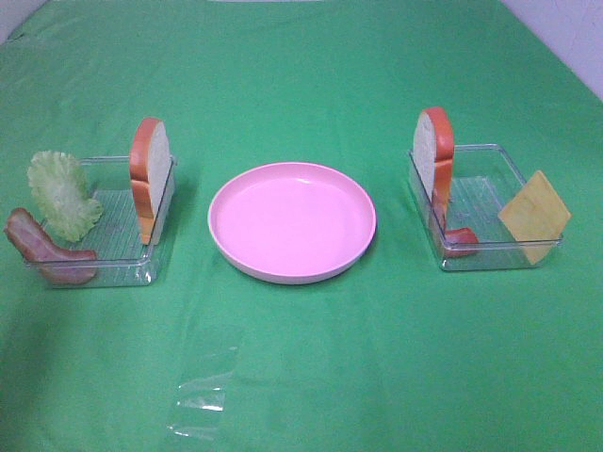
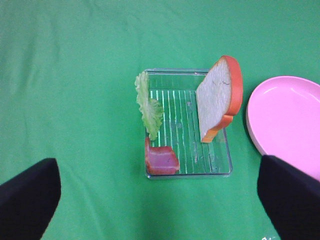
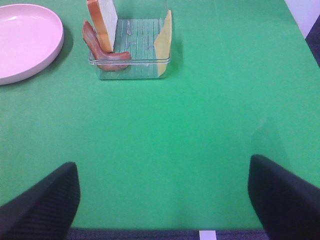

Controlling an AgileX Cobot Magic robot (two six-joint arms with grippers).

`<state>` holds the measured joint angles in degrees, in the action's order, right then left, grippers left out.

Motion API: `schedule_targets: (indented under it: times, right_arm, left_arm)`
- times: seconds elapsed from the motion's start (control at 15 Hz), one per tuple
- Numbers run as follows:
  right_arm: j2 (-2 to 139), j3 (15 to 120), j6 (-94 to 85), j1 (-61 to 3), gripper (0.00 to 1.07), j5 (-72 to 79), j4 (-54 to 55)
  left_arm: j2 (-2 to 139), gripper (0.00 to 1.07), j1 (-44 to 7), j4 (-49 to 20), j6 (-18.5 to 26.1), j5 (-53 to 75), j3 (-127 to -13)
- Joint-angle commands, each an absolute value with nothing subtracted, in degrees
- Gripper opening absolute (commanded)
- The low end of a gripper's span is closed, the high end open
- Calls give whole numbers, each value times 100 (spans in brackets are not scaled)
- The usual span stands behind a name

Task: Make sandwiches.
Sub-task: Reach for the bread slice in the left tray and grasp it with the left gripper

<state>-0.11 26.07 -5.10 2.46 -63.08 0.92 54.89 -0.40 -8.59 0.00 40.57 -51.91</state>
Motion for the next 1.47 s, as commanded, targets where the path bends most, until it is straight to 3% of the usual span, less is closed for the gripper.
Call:
schedule_targets:
  times: [0.07, 0.33, 0.6, 0.93, 1.47]
  right_arm:
    - [-206, 2595, -510, 258, 88, -6285, 120]
    - [-206, 2595, -510, 258, 88, -6285, 120]
    - [-206, 2595, -510, 258, 88, -6285, 120]
    - [-206, 2595, -510, 258, 88, -6285, 120]
    - [-206, 2595, -510, 258, 88, -6285, 120]
  left_arm:
    - [6578, 100, -160, -1020, 115, 4188, -6050]
    - [7832, 100, -688, -796, -143, 4841, -7099]
    - [9167, 100, -1238, 160, -1140, 5661, -8147]
    - [10371, 100, -1896, 229, -1306, 5644, -9036]
    - [11694, 100, -1896, 252, -1375, 4933, -9316]
